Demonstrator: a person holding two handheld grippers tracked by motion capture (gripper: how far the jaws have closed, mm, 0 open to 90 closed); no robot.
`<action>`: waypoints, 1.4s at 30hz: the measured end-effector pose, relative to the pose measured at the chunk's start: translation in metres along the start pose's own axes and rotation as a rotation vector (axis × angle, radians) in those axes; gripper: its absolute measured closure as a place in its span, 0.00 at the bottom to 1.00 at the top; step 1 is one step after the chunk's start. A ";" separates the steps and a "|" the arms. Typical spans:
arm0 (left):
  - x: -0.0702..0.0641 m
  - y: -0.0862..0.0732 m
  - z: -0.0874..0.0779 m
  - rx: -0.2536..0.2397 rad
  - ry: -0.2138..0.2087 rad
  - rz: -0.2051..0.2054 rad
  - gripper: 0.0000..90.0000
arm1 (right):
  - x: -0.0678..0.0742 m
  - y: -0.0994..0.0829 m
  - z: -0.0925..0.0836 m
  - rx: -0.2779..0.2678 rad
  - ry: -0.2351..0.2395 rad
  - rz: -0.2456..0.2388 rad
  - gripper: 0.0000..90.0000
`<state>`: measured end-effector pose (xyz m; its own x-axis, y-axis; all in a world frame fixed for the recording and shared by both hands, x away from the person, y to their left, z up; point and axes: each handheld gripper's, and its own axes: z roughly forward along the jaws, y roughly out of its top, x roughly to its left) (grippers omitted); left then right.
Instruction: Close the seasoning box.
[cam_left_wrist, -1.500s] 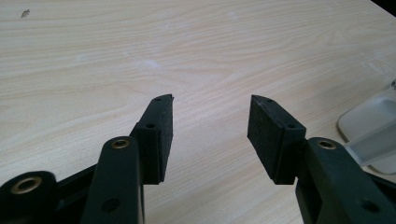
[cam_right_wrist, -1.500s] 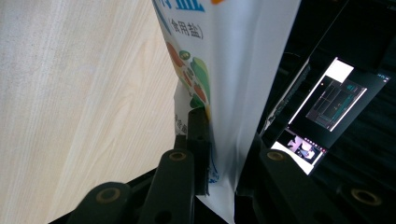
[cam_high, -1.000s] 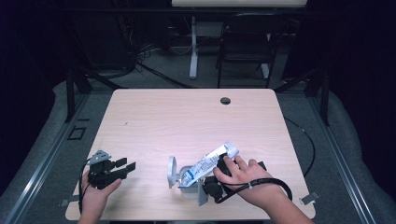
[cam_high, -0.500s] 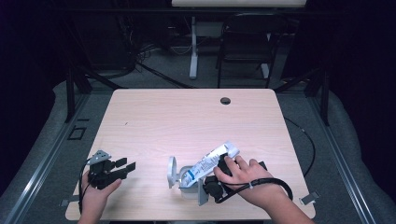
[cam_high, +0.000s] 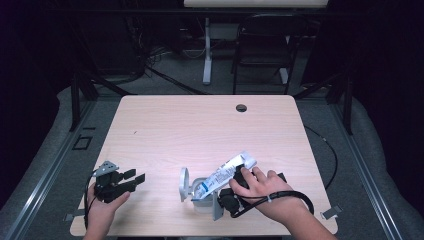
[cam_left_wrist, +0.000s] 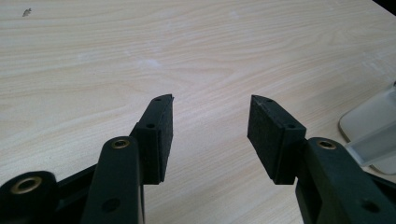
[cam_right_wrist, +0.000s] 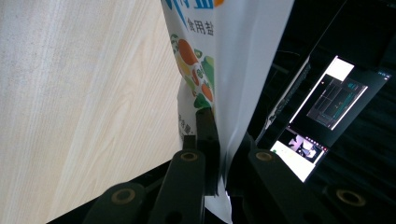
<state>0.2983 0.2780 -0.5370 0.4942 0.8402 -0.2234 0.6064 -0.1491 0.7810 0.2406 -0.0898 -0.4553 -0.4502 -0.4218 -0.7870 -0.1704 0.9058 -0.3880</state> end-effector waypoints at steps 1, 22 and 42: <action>0.000 0.000 0.000 0.002 0.001 -0.001 0.57 | 0.000 0.000 0.000 0.002 0.002 0.001 0.98; 0.000 0.000 0.000 0.002 0.002 0.000 0.57 | 0.001 -0.002 -0.002 0.002 0.003 -0.001 0.99; 0.000 0.000 0.000 0.000 0.002 -0.003 0.57 | 0.000 -0.003 -0.002 -0.005 -0.001 0.000 0.99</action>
<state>0.2984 0.2785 -0.5372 0.4907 0.8419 -0.2246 0.6083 -0.1465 0.7800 0.2395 -0.0921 -0.4528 -0.4493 -0.4220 -0.7874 -0.1752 0.9059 -0.3855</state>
